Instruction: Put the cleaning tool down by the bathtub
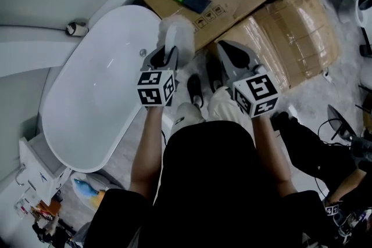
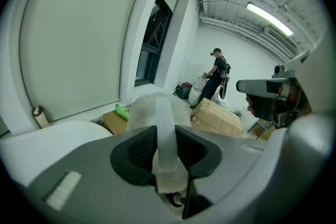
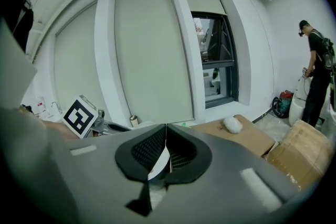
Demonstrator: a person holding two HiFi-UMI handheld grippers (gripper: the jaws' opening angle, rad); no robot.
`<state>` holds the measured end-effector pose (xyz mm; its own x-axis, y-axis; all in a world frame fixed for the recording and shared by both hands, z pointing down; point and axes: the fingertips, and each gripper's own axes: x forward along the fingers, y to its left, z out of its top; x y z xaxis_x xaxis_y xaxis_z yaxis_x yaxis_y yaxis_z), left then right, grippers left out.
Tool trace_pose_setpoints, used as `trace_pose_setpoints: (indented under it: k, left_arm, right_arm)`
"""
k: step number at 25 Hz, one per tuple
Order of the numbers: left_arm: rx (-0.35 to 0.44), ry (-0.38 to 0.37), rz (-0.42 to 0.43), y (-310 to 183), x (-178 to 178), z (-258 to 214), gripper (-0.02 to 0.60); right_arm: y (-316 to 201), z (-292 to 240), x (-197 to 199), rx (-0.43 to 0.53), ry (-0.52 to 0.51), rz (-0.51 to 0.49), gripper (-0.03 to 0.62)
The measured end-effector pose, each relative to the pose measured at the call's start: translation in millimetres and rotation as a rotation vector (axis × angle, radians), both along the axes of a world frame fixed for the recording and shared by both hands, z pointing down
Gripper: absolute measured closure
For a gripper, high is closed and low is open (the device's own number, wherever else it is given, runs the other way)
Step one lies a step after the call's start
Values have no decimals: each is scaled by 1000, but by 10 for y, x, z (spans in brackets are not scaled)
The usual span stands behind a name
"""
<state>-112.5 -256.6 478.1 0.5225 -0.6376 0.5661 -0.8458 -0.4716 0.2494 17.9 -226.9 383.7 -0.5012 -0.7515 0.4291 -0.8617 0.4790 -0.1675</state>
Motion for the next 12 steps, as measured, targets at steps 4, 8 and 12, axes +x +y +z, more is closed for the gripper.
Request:
trace_pose_setpoints:
  k: [4, 8, 12]
  left_arm:
    - [-47, -6, -17, -83, 76, 227, 488]
    - [-80, -11, -37, -216, 129, 420, 488]
    - [-105, -14, -53, -357, 202, 629, 488]
  right_arm:
    - [-128, 152, 105, -29, -8, 3, 586]
    - [-302, 279, 164, -49, -5, -18, 585]
    - [-493, 431, 224, -67, 6, -51, 586]
